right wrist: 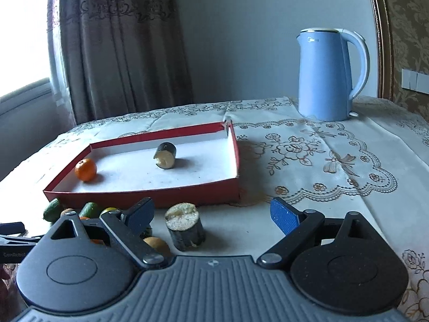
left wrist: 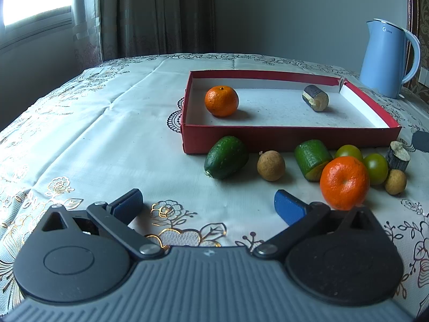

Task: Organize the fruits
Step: 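Close the right gripper on the second dark log piece, then carry the log piece into the red box with the right gripper and release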

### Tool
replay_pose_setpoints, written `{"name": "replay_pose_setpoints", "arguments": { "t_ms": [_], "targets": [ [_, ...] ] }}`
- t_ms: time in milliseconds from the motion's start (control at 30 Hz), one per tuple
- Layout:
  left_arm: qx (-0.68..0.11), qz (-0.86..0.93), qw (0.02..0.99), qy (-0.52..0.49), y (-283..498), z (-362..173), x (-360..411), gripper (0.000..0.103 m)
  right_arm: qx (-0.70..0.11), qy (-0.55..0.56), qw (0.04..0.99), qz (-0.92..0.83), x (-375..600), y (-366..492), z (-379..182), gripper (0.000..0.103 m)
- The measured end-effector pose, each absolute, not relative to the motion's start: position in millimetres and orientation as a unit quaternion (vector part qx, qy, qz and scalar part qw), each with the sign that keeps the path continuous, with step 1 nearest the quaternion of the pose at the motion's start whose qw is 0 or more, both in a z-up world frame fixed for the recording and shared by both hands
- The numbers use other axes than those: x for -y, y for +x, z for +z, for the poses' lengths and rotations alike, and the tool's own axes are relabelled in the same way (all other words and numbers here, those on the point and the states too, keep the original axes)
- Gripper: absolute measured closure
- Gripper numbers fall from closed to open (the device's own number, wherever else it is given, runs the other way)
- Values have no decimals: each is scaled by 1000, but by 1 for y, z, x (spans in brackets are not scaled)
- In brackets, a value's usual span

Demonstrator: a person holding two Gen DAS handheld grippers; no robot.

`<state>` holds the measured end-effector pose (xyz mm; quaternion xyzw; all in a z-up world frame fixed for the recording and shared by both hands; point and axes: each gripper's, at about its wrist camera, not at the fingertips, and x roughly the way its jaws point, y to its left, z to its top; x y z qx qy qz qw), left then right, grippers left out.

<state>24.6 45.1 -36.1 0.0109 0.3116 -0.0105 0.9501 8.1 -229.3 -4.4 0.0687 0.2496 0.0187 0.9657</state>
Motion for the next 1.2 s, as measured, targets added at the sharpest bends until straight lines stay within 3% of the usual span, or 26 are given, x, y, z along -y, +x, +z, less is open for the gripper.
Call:
{"name": "replay_pose_setpoints", "arguments": {
  "t_ms": [167, 233, 467, 700, 1200],
  "targets": [
    [-312, -11, 950, 10, 25, -36, -45, 0, -257, 36, 965, 23, 212, 14, -7, 20],
    [-312, -11, 950, 10, 25, -36, -45, 0, -263, 24, 964, 18, 205, 18, -9, 36],
    [-312, -11, 950, 11, 25, -36, -45, 0, -297, 32, 954, 23, 200, 35, -23, 49],
    [-312, -11, 950, 10, 25, -36, -45, 0, -298, 20, 954, 31, 195, 36, -27, 70],
    [-309, -17, 951, 12, 24, -36, -45, 0, -293, 50, 955, 18, 205, 35, -26, 70]
  ]
}}
